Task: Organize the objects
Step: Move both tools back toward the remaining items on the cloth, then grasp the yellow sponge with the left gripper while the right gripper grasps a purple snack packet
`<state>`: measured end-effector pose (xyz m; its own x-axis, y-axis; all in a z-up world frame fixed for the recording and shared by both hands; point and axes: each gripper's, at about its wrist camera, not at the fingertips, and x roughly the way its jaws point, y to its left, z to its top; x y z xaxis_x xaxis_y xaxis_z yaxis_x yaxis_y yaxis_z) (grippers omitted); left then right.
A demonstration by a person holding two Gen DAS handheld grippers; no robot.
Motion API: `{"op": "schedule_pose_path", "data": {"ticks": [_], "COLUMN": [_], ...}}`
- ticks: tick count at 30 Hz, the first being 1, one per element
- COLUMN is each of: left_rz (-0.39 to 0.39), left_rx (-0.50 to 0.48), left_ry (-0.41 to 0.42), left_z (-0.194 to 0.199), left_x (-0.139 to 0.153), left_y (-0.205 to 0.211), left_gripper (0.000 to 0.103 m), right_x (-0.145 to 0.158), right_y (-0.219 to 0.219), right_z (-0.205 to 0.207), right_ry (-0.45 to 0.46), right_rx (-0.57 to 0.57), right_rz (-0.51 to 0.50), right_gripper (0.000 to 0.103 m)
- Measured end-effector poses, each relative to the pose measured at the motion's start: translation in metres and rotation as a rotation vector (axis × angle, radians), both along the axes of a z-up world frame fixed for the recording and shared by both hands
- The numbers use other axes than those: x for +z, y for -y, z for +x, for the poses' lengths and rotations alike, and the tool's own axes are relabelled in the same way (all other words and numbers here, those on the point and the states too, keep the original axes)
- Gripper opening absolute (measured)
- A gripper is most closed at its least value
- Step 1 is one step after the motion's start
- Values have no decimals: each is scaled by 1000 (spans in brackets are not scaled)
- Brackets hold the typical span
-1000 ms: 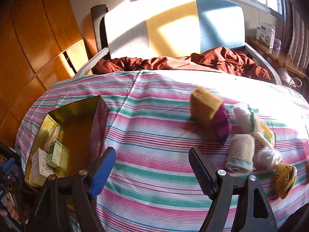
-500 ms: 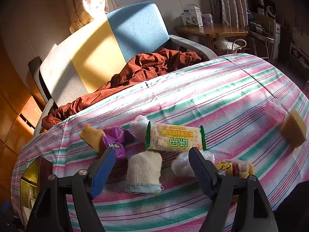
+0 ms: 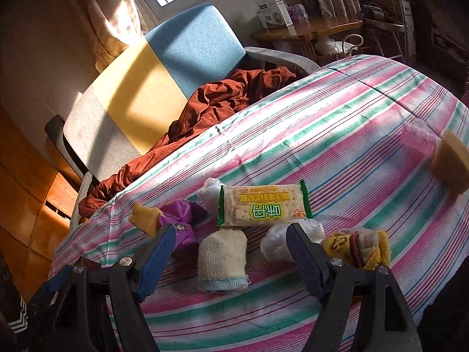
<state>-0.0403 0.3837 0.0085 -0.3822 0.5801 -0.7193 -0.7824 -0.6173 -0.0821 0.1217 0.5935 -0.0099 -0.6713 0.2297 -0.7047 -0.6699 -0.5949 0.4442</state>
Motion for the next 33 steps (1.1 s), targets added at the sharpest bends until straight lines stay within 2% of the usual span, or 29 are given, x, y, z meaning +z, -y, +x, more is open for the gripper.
{"op": "schedule_pose_path", "data": {"ticks": [9,16,17,18,19,21,26,33], "left_rz": [-32,-58,-50,-40,-43,-2,33,13], "left_rx": [-54,-57,-69,-77,-75,-54,-29,-5], "left_ry": [22,29,53,87,118,151,170,176], "left_z": [-24,-47,-51,-54,-57,-55,-35,13], "left_x": [-28,-53,-57,-61,-65,-67,-63,-62], "left_y": [-74,-115,-117,-118,-117,-104,-63,-13], "left_gripper": [100,101,98,75,56,55,52,52], "right_x": [-8,-12,-12,-12,-12,-12,-12,-16], "right_y": [-9,-9,-8,-7,-7,-5,-1,7], "right_z": [3,0,-1,-2,-3,-5,-9,-18], "right_ry": [-16,8,12,16,20,28,49,70], "right_rx": [-10,-1,2,6,11,19,41,106], "right_rz": [-74,-81,-78,-74,-71,-66,-46,-48], "right_gripper": [79,79,79,79,79,79,79,79]}}
